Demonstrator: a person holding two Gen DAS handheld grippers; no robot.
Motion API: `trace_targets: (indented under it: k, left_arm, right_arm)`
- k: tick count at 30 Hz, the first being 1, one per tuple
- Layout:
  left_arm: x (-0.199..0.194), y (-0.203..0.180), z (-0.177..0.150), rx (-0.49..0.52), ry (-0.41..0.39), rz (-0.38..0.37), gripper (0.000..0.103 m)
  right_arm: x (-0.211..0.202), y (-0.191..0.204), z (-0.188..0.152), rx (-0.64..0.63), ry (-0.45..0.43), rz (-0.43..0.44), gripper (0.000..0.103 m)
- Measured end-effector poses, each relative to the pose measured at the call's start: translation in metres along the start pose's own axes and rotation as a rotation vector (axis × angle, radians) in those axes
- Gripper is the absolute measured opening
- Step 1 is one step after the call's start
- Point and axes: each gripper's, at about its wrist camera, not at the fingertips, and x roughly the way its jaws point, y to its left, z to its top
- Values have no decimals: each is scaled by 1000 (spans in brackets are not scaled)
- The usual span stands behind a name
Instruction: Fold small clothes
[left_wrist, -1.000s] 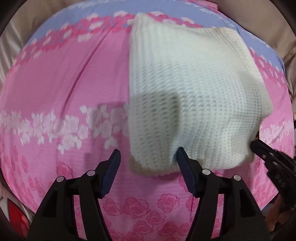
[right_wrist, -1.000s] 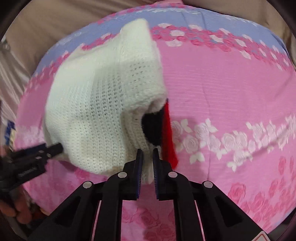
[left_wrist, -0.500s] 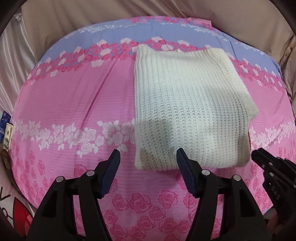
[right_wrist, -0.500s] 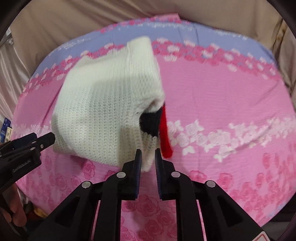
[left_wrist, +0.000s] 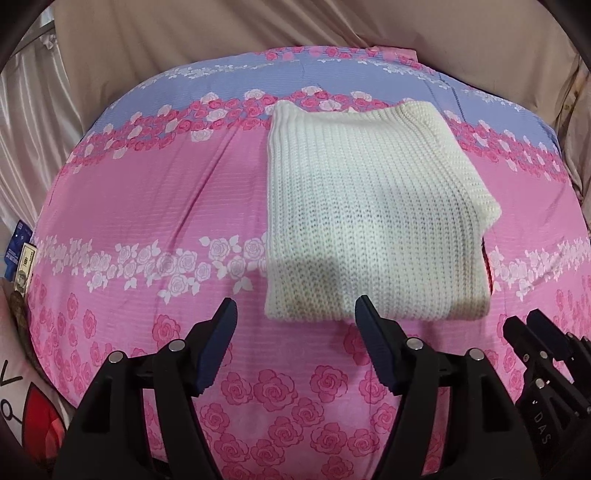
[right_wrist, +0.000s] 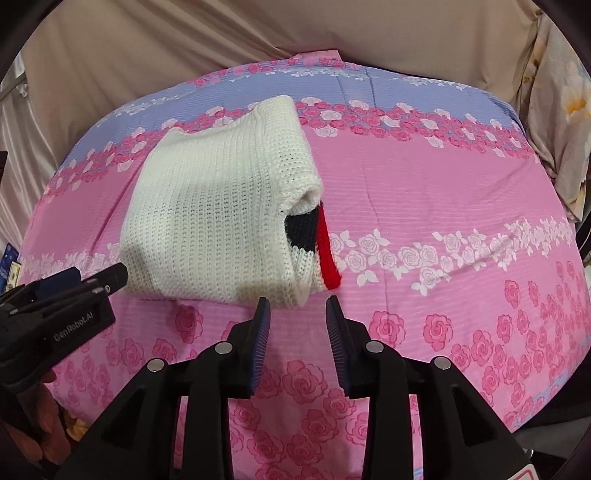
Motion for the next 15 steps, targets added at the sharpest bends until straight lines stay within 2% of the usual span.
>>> trace_targets:
  k: [4, 7, 15]
  left_arm:
    - [-1, -4, -8, 9, 1, 4, 64]
    - [-2, -5, -12, 8, 2, 0, 69]
    - [-7, -10, -19, 23, -12, 11, 69]
  right_arm:
    - [-2, 5, -5, -14, -1, 4, 33]
    - [-4, 9, -8, -26, 1, 5, 36]
    - [-7, 18, -12, -45, -7, 15, 37]
